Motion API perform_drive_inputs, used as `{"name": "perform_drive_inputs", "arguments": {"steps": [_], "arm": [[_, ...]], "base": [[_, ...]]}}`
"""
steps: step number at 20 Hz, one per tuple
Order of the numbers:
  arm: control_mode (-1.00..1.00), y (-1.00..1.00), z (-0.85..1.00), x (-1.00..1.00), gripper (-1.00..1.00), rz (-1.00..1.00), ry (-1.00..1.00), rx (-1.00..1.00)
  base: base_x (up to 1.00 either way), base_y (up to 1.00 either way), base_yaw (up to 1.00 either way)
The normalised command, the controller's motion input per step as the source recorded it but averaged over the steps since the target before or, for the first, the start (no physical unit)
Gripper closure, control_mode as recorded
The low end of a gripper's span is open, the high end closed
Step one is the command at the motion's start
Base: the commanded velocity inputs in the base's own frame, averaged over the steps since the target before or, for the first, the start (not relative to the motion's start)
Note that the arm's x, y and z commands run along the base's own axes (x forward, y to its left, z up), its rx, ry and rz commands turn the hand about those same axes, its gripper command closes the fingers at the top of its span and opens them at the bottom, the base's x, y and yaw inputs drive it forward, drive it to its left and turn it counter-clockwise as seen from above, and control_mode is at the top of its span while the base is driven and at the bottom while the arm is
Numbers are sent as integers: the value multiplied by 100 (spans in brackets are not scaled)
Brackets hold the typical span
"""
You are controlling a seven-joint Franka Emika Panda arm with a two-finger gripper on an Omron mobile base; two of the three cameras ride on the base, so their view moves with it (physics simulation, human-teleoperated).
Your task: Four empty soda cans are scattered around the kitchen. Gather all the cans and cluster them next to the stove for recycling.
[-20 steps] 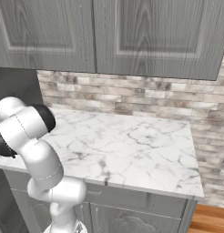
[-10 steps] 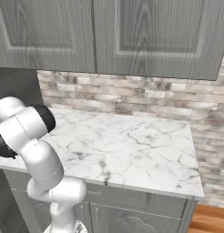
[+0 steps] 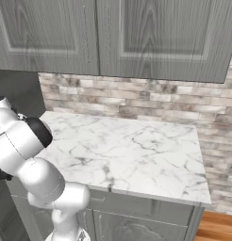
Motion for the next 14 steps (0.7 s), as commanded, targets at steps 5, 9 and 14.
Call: {"name": "perform_drive_inputs", "arguments": {"steps": [5,9,14], "arm": [[-100,-22,32,-19,100,-7,0,8],[-100,-21,28,-21,100,-10,0,6],[-100,-26,27,-20,100,-9,0,2]], "base": [[0,0,0],[0,0,0],[0,0,0]]}}
